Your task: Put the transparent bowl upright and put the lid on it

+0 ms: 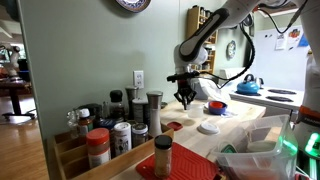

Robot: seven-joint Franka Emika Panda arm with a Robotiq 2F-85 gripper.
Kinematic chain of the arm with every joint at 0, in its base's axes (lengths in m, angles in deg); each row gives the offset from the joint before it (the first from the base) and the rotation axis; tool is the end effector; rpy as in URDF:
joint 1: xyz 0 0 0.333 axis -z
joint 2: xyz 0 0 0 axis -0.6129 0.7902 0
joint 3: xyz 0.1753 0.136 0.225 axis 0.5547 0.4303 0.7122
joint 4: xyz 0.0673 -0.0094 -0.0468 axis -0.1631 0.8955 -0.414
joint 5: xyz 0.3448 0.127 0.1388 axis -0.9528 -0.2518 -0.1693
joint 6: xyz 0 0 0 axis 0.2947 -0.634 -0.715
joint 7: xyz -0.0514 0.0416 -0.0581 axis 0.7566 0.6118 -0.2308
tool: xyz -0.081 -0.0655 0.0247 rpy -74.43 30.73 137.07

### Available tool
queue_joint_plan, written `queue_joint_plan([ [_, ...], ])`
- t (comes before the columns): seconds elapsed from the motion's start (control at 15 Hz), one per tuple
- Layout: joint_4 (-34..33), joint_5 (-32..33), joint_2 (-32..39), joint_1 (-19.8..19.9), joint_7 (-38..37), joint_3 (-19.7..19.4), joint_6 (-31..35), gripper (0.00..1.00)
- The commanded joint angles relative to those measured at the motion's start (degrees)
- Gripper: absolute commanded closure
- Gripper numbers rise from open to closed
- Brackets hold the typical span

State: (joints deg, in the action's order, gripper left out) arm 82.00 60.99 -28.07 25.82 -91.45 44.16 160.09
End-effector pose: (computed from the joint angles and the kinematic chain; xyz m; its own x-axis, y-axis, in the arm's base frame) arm 0.5106 0.1922 0.2537 0.3560 -0.9146 -0.1919 -0.8995 -0.3910 0.1948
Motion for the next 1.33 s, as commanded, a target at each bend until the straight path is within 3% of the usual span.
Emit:
queue_joint_plan([
  [0.0, -1.73, 1.25, -0.56, -1.72, -2.94, -0.64, 4.14, 0.97],
  [0.27, -3.49, 7.21, 1.66, -3.91, -9.79, -2.00, 10.87, 0.97],
  [0.6, -3.93, 12.66, 4.01, -5.83, -16.07, -3.15, 14.55, 0.97],
  [0.67, -3.95, 13.37, 4.21, -6.15, -17.36, -3.50, 14.93, 0.64],
  [0.8, -3.93, 12.88, 3.40, -5.92, -18.26, -3.41, 13.86, 0.58],
  [1.0, -2.63, 10.87, -0.62, -4.47, -13.63, -1.82, 11.40, 0.34],
  [1.27, -0.52, 6.86, -5.83, -2.30, 1.66, 1.12, 6.08, 0.05],
])
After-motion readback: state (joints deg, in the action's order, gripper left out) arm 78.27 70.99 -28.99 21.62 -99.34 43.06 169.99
